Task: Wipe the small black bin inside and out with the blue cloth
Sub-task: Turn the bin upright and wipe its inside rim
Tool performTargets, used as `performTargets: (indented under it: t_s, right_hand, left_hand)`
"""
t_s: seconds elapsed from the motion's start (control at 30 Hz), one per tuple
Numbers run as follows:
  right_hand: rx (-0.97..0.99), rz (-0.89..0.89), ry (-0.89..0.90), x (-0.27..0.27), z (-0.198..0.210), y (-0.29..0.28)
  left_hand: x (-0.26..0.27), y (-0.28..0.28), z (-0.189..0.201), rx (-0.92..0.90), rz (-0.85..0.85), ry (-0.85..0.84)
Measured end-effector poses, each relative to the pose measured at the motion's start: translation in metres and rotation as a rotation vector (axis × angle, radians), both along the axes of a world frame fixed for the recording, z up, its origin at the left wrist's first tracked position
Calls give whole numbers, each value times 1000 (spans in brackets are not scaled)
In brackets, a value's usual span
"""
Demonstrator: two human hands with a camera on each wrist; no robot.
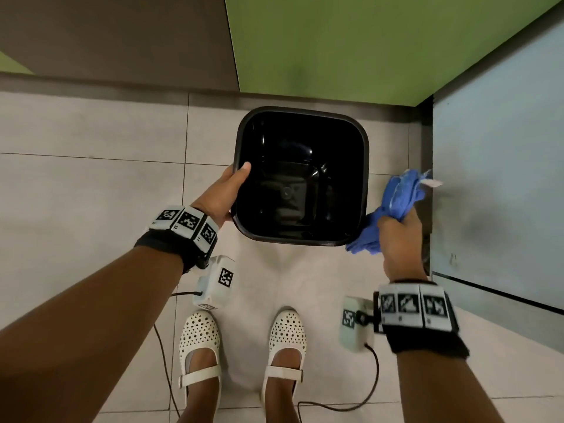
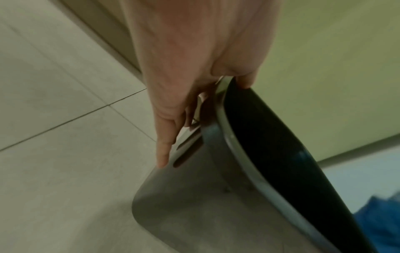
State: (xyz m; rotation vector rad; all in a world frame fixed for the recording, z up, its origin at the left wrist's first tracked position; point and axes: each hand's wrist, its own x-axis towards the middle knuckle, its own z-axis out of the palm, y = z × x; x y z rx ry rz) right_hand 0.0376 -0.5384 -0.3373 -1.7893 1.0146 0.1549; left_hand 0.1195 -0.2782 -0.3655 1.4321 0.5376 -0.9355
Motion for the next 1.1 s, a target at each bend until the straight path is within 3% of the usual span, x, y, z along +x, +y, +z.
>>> performTargets:
  t_s: [0.1, 0.27, 0.37, 0.53, 0.73, 0.8, 0.93, 1.1]
  right_hand:
    - [-179, 172, -57, -9, 40, 20]
    - [-165, 398, 12, -17, 62, 70]
    - [-220, 548, 165, -17, 48, 104]
    - [-326, 735, 185, -21, 20, 133]
    - [-829, 769, 169, -22, 2, 132]
    - [-824, 800, 151, -21, -9, 130]
    - [-747, 924, -52, -21, -21, 132]
    - [-793, 1030, -146, -12, -32, 140]
  left_hand:
    - [-2, 2, 8, 80, -41, -17]
    - [-6, 5, 15, 139, -86, 22]
    - [-6, 1, 20, 169, -76, 14]
    - [-6, -1, 22, 190, -56, 23]
    - [-7, 0, 18, 190, -51, 16]
    - [-7, 0, 17, 193, -52, 1]
    - [-9, -5, 15, 224, -50, -66]
    - [-13, -7, 4, 440, -174, -292]
